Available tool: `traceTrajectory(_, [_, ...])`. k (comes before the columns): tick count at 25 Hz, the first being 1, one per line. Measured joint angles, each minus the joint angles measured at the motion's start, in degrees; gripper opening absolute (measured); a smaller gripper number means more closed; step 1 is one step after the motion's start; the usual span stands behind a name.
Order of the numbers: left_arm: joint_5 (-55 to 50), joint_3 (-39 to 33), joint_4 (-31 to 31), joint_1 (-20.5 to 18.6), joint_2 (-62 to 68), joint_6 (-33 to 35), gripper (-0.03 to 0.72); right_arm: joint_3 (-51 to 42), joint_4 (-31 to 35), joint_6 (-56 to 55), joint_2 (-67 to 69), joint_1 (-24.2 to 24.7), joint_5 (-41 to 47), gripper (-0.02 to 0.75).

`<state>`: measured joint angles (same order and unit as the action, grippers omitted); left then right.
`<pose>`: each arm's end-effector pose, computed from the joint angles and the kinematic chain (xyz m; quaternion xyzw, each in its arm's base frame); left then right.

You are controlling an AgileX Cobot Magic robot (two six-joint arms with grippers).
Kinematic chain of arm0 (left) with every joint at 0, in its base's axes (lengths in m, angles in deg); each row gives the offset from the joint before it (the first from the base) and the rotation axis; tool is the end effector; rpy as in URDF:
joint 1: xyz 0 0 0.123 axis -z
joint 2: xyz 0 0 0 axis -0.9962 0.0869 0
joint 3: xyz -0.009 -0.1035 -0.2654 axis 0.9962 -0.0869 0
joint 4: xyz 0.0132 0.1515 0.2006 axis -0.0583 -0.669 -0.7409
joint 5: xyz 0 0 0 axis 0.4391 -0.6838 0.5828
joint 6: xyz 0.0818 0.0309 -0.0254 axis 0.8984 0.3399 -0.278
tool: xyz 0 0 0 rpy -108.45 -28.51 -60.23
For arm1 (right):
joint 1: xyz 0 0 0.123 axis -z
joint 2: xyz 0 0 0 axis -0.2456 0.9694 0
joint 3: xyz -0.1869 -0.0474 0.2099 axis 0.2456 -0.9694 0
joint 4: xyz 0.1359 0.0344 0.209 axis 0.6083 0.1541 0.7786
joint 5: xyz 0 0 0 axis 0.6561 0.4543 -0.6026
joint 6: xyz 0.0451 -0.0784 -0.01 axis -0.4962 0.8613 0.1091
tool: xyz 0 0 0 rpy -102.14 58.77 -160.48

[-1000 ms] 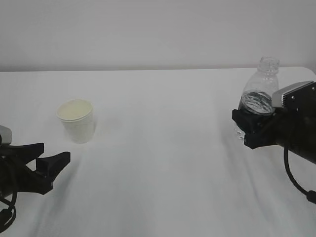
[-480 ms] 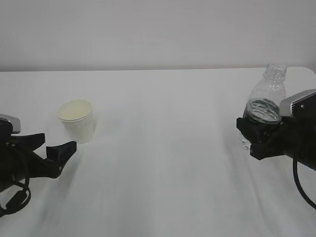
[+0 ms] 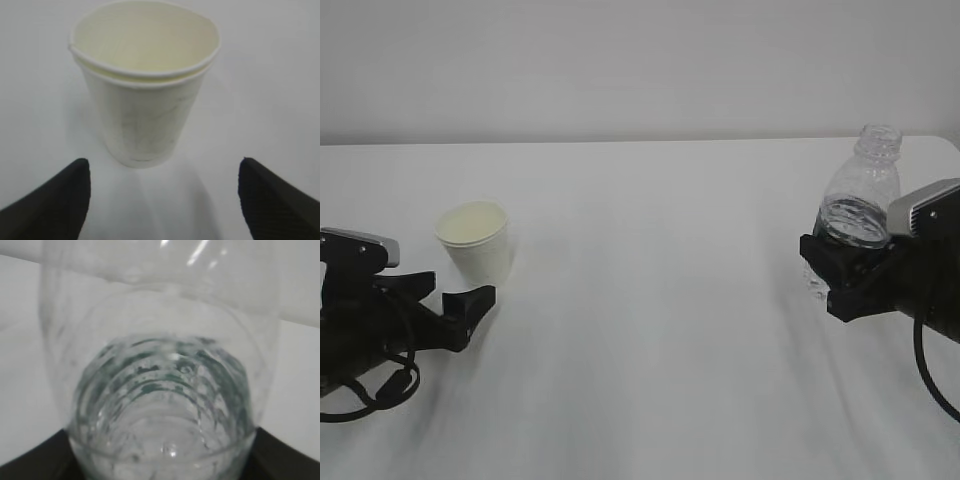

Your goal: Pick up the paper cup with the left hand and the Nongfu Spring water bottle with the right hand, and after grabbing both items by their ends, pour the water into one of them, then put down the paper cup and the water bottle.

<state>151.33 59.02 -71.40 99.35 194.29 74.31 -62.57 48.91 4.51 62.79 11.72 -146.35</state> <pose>0.2694 -0.0855 0.0709 0.1276 0.8189 -0.1585 0.5367 0.2676 0.0451 0.1325 -0.2010 0.7639 0.1077 0.6037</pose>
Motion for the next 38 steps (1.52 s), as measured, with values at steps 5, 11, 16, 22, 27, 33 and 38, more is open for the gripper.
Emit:
traceTrajectory(5, [0.00, 2.81, 0.00, 0.00, 0.92, -0.14, 0.692, 0.00, 0.00, 0.46, 0.00, 0.00, -0.09, 0.452])
traceTrajectory(11, [0.09, 5.95, 0.00, 0.00, 3.24, -0.14, 0.691, 0.00, 0.13, 0.76, 0.00, 0.00, -0.09, 0.452])
traceTrajectory(16, [0.09, 8.24, 0.00, 0.00, 5.39, -0.14, 0.690, 0.00, 0.13, 0.92, 0.00, 0.00, -0.22, 0.453])
traceTrajectory(22, [0.09, 11.26, 0.00, 0.00, 7.47, -0.14, 0.684, 0.00, 0.25, 1.08, 0.00, 0.00, -0.22, 0.453])
traceTrajectory(27, [0.09, 13.34, 0.00, 0.00, 9.31, -0.14, 0.683, 0.00, 0.25, 1.36, 0.00, 0.00, -0.22, 0.453])
traceTrajectory(33, [0.09, 15.39, 0.00, 0.00, 9.99, -0.14, 0.681, 0.00, 0.25, 1.41, 0.00, 0.00, -0.22, 0.453])
traceTrajectory(38, [0.09, 15.75, 0.39, 0.00, 9.99, -0.14, 0.673, 0.00, 0.25, 1.49, 0.00, 0.00, -0.22, 0.453])
